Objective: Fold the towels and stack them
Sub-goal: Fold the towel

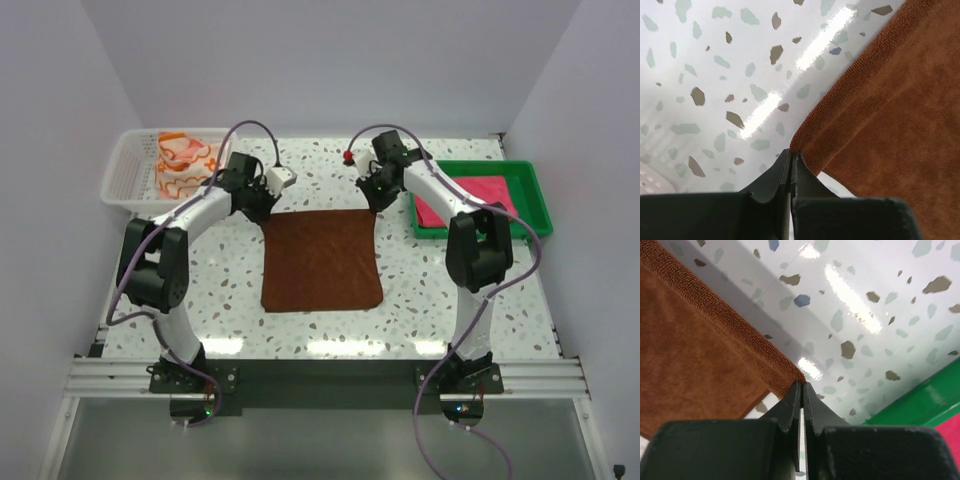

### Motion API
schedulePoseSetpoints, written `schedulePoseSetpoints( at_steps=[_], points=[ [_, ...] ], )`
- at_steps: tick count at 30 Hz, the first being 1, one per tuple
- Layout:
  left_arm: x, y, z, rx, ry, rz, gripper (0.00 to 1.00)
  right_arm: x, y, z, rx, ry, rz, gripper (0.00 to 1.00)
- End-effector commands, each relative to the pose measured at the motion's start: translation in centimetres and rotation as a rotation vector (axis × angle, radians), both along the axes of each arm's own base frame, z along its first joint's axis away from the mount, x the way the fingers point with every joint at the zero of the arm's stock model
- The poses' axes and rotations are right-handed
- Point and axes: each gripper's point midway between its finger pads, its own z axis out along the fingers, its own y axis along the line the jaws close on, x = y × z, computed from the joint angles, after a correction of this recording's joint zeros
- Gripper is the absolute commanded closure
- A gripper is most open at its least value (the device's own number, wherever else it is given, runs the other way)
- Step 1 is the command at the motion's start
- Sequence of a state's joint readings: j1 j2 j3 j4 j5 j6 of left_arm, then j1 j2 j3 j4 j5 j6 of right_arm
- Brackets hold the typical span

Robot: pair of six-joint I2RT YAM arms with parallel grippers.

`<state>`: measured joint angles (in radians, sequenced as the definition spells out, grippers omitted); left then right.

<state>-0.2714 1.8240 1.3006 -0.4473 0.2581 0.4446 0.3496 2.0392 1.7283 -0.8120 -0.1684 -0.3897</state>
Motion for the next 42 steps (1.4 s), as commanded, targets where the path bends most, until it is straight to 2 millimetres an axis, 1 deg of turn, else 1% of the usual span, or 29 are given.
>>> schedulePoseSetpoints(
  at_steps=[1,2,3,4,5,6,7,8,9,10,11,12,13,14,15,16,17,18,19,20,22,24,25,28,29,30,32,38,42],
  points=[
    [-1.4,0.4,1.3,-0.012,-0.013,0.096,1.00,-1.0,-0.6,2.2,0.013,-0.051,-0.102,1.00],
    [-2.6,0.5,0.6,-0.012,0.021,0.111,1.00,-1.7,-0.4,2.0,0.028,-0.029,-0.130,1.00],
    [-3.1,0.2,1.3,-0.024,0.017,0.130,1.00,-2.3,-0.4,1.9,0.031,-0.020,-0.151,1.00],
    [-3.6,0.0,1.4,-0.050,0.038,0.177,1.00,-3.4,-0.7,1.7,0.034,-0.008,-0.165,1.00],
    [-4.6,0.0,0.9,-0.054,0.062,0.190,1.00,-4.1,-0.9,1.4,0.036,0.004,-0.200,1.00],
    [-5.2,-0.3,1.7,-0.063,0.049,0.200,1.00,-4.6,-1.0,1.5,0.040,0.003,-0.220,1.00],
    [-5.7,-0.3,1.8,-0.067,0.055,0.239,1.00,-5.7,-1.4,1.5,0.044,0.008,-0.234,1.00],
    [-6.7,0.1,1.2,-0.049,0.070,0.255,1.00,-6.2,-1.6,1.8,0.047,0.003,-0.251,1.00],
    [-6.9,0.7,1.9,-0.030,0.036,0.290,1.00,-6.7,-1.7,1.8,0.059,0.007,-0.289,1.00],
    [-7.4,0.9,1.9,-0.033,0.041,0.329,1.00,-7.7,-2.0,2.1,0.070,-0.002,-0.302,1.00],
    [-8.4,1.6,1.3,-0.014,0.058,0.350,1.00,-8.1,-2.1,2.1,0.080,-0.001,-0.327,1.00],
    [-8.9,1.6,1.8,-0.024,0.047,0.361,1.00,-8.5,-2.1,2.2,0.092,-0.006,-0.336,1.00],
    [-9.9,1.8,1.1,-0.021,0.070,0.382,1.00,-9.5,-2.3,1.6,0.090,0.013,-0.338,1.00],
    [-10.5,1.9,1.0,-0.020,0.077,0.388,1.00,-10.1,-2.2,2.1,0.109,0.006,-0.338,1.00],
    [-11.2,1.7,1.4,-0.026,0.069,0.375,1.00,-10.5,-2.1,2.2,0.117,0.008,-0.333,1.00],
    [-11.9,1.6,1.1,-0.044,0.096,0.412,1.00,-11.4,-2.1,1.7,0.110,0.023,-0.323,1.00],
    [-12.8,1.7,0.5,-0.041,0.124,0.420,1.00,-11.8,-2.0,2.1,0.128,0.023,-0.344,1.00],
    [-13.2,1.6,0.5,-0.050,0.131,0.429,1.00,-12.3,-2.0,1.9,0.127,0.033,-0.344,1.00],
    [-14.0,1.7,0.1,-0.049,0.161,0.448,1.00,-13.1,-2.0,1.3,0.122,0.056,-0.342,1.00],
    [-14.2,1.4,0.2,-0.051,0.160,0.444,1.00,-13.5,-2.0,1.3,0.125,0.065,-0.338,1.00],
    [-14.4,1.1,0.6,-0.031,0.146,0.461,1.00,-14.7,-1.8,0.5,0.108,0.096,-0.327,1.00],
    [-14.8,0.0,0.8,-0.068,0.182,0.442,1.00,-15.6,-1.7,-0.1,0.097,0.118,-0.323,1.00],
    [-14.7,-0.1,1.0,-0.075,0.184,0.443,1.00,-15.9,-1.6,-0.3,0.091,0.125,-0.320,1.00],
    [-14.8,0.2,0.5,-0.055,0.197,0.474,1.00,-16.2,-1.5,-0.8,0.082,0.140,-0.327,1.00],
    [-15.0,0.3,-0.1,-0.040,0.218,0.480,1.00,-16.2,-1.7,-1.0,0.070,0.139,-0.333,1.00],
    [-14.9,0.7,-0.3,-0.017,0.217,0.500,1.00,-16.4,-1.7,-1.1,0.064,0.144,-0.333,1.00],
    [-15.5,1.1,-0.8,0.006,0.248,0.518,1.00,-16.5,-1.7,-1.2,0.061,0.154,-0.342,1.00],
    [-15.7,1.1,-0.4,0.004,0.254,0.532,1.00,-17.0,-1.9,-1.5,0.037,0.169,-0.344,1.00],
    [-16.1,0.6,-0.6,-0.007,0.278,0.519,1.00,-17.4,-2.1,-1.7,0.023,0.183,-0.360,1.00]
  ],
)
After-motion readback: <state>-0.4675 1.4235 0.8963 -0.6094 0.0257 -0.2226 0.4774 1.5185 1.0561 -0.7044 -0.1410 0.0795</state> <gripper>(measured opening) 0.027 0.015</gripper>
